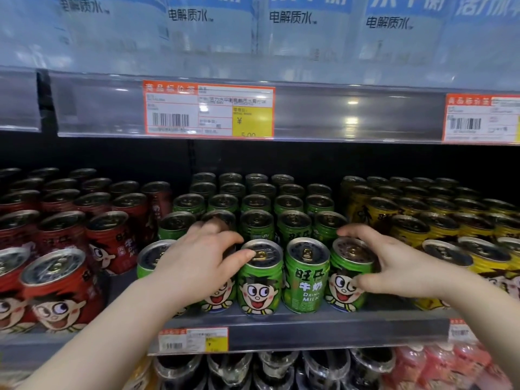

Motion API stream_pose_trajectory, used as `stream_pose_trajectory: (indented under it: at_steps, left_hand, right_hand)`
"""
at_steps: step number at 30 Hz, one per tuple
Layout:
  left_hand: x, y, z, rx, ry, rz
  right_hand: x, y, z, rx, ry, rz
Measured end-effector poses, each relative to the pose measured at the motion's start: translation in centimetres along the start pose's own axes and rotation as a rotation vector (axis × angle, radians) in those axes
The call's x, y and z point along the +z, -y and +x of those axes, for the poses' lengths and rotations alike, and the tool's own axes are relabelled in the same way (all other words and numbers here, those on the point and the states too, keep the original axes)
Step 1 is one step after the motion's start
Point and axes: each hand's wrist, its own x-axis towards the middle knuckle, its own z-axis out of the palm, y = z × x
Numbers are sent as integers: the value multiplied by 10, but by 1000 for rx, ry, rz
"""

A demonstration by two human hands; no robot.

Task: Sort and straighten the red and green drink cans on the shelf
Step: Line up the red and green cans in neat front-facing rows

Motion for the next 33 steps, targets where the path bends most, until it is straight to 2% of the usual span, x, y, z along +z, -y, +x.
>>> stream_pose_trajectory:
  at_steps: [4,7,9,11,14,18,22,25,28,30,33]
  left_hand:
    - [2,2,-2,36,-49,-77]
    - [-3,7,-6,44,-215,-222]
    - [-7,16,-8,24,-319,-213]
    - [-7,28,-12,-42,-356,-203]
    - [-2,43,-21,-185,-313,-224]
    - [5,52,-34,-224,-271,-319]
    - [11,60,-39,-196,-304,-383]
    - [14,67,-39,-146,-293,-402]
    - [16,71,-40,-130,-311,-497]
    - [19,74,-44,-144,-303,-592]
    - [26,76,-50,-157,-251,-745]
  right_hand:
    - [22,-5,-7,115,-171,115]
    - [40,-10,-12,178,-361,202]
    - [53,-13,-14,195,-356,263]
    - [65,-18,-15,202,-320,225]
    - [60,-24,-16,195,-310,293]
    - [42,-20,-19,164,-183,429]
    - [40,-11,-19,139,-249,247]
    - [34,-5,-18,156,-229,150]
    - [27,16,-18,-2,-324,-40]
    - [26,36,-15,-134,-264,-202]
    - [24,51,-1,-188,-133,-469]
